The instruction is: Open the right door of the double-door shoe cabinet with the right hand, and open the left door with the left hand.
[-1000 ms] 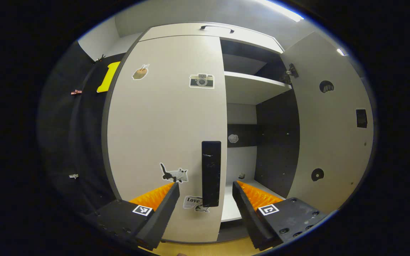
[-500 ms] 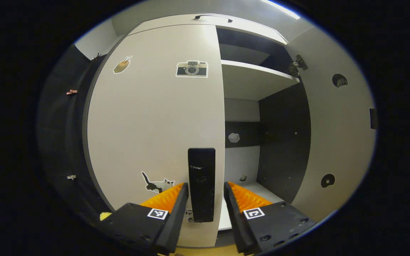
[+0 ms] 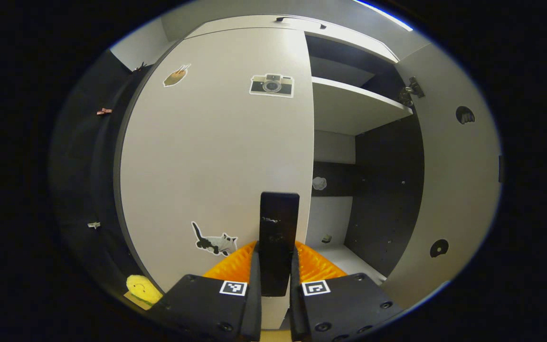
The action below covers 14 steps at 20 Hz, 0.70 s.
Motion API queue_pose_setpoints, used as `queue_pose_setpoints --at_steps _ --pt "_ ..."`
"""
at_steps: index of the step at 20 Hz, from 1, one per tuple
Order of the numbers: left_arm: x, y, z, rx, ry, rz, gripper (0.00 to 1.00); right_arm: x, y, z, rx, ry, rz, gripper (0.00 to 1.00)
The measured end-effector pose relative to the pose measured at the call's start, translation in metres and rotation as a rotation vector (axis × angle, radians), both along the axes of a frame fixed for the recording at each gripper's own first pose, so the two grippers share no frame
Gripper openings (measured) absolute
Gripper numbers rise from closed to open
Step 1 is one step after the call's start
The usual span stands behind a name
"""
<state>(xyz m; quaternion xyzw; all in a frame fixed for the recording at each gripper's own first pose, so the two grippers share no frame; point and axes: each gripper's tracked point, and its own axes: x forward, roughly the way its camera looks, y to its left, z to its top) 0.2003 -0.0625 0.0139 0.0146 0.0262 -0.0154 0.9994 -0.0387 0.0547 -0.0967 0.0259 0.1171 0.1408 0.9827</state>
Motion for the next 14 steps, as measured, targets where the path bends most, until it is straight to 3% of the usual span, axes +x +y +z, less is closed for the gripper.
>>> queue_pose_setpoints --at_steps 4,9,14 --pt "-0.002 0.0 0.001 -0.013 -0.009 -0.007 0.15 -0.001 -0.001 0.005 0.002 -0.019 -0.01 0.99" --pt "-0.018 0.004 0.004 -0.026 -0.007 -0.029 0.14 0.008 -0.003 -0.002 -0.007 0.007 -0.028 0.99" --pt "-0.073 0.021 0.003 -0.064 -0.028 -0.052 0.14 0.013 0.006 0.004 -0.018 -0.006 -0.045 0.98"
